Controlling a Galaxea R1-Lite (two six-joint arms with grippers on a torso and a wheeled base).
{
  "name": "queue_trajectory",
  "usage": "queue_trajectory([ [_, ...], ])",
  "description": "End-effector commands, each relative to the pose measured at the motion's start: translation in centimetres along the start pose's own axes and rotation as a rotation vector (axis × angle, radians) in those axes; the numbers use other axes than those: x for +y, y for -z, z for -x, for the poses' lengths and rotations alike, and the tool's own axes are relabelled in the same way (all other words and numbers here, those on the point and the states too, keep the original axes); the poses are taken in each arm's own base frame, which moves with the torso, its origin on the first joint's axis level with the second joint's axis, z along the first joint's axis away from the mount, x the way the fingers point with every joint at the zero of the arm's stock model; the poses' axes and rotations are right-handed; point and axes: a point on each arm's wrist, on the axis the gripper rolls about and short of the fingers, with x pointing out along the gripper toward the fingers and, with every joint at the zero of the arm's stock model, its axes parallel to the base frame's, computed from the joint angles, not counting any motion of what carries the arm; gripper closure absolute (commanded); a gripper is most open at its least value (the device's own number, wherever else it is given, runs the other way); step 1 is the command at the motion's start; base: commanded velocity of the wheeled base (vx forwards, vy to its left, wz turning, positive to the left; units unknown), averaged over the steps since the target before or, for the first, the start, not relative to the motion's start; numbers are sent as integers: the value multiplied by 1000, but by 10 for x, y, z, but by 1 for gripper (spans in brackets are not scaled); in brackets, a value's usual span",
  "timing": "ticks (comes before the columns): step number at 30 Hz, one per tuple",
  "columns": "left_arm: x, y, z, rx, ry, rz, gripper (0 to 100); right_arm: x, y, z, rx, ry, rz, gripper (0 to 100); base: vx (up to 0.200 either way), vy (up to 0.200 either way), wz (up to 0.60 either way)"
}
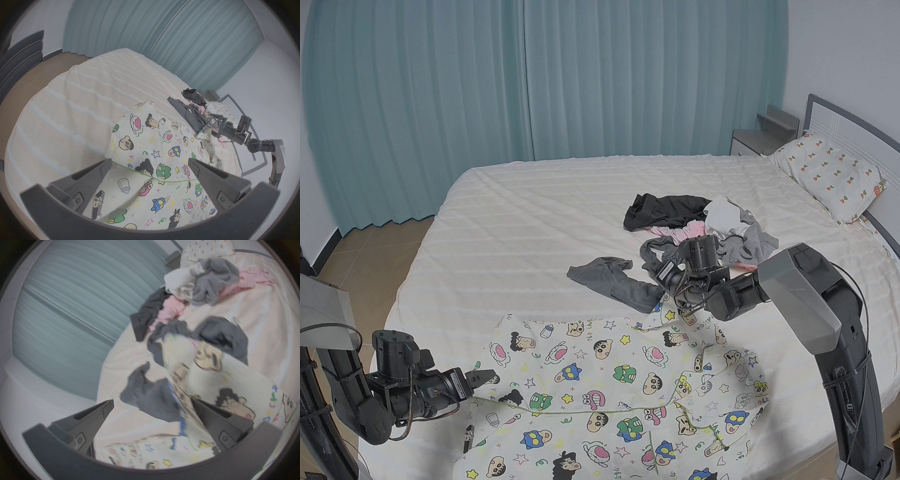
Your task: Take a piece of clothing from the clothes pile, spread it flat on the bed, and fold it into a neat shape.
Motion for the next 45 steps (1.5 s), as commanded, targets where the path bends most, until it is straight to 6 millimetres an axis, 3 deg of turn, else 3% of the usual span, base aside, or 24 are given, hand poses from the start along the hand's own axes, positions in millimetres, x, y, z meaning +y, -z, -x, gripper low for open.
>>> queue_trajectory([
  [1, 1, 1, -1, 4, -3, 3, 0, 20, -25, 6, -56, -67, -12, 0, 0, 0, 0],
  [9, 1, 0, 0, 3, -4, 4, 0, 10, -15, 7, 23, 27, 41, 0, 0, 0, 0],
  [15, 1, 0, 0, 3, -4, 3, 0, -22, 4, 24, 158, 168, 188, 0, 0, 0, 0],
  [23, 1, 0, 0, 1, -5, 2, 0, -35, 22, 24, 221, 208, 203, 0, 0, 0, 0],
  [28, 1, 0, 0, 2, -6, 3, 0, -46, 41, 12, 257, 221, 213, 0, 0, 0, 0],
  [30, 1, 1, -1, 5, -5, 2, 0, -48, 52, -6, 254, 212, 225, 0, 0, 0, 0],
  [35, 2, 1, -1, 6, -8, 3, 0, -38, 48, -19, 192, 181, 220, 0, 0, 0, 0],
  [37, 2, 1, -1, 8, -9, 4, 0, -32, 44, -17, 181, 167, 198, 0, 0, 0, 0],
  [40, 3, 3, -4, 21, -16, 6, 0, 1, 29, -2, 194, 66, 89, 0, 0, 0, 0],
  [43, 5, 5, -6, 34, -24, 9, 0, 19, 19, 8, 227, -13, 17, 0, 0, 0, 0],
  [45, 5, 5, -6, 34, -24, 9, 0, 19, 19, 8, 227, -13, 17, 0, 0, 0, 0],
])
